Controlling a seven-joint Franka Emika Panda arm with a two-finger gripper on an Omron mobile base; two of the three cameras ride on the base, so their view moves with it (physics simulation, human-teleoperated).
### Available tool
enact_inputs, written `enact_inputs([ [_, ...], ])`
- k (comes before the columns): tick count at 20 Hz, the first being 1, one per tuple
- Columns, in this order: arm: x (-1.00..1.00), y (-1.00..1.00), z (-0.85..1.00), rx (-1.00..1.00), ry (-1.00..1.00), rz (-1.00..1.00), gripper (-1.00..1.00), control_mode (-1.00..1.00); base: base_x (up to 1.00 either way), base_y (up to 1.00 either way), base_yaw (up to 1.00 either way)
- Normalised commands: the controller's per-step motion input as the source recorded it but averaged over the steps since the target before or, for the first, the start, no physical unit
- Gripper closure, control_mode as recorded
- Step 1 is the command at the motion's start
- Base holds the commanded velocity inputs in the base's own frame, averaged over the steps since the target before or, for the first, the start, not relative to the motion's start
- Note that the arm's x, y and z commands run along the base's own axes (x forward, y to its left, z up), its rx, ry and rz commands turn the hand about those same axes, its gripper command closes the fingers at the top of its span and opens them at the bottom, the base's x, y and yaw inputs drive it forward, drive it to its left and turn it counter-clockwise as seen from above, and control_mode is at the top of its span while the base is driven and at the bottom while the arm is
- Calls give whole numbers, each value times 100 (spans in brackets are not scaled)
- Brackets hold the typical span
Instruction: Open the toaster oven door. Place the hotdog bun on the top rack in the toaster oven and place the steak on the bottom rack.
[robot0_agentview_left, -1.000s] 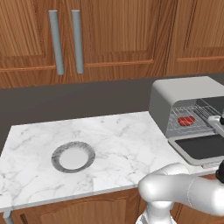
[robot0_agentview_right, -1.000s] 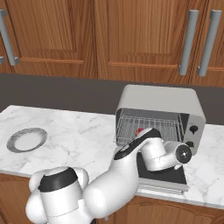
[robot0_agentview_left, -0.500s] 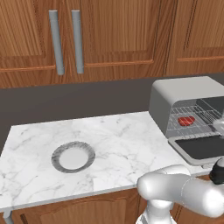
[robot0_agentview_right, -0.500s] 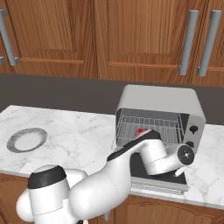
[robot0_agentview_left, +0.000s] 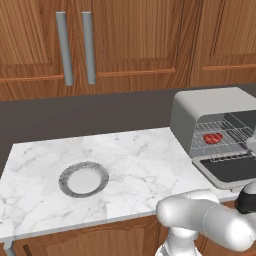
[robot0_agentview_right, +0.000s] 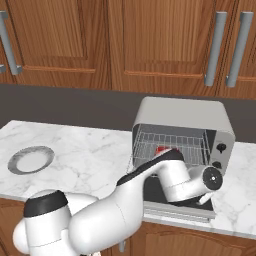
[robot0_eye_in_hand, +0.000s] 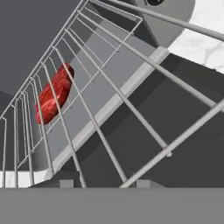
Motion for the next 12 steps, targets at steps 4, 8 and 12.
enact_inputs([
  [4,-35,0,52,0,0,0,100,-100,0,0,0],
  [8,-33,0,46,-5,11,0,100,-100,0,0,0],
  [12,-30,3,42,-14,17,0,-100,-100,0,0,0],
])
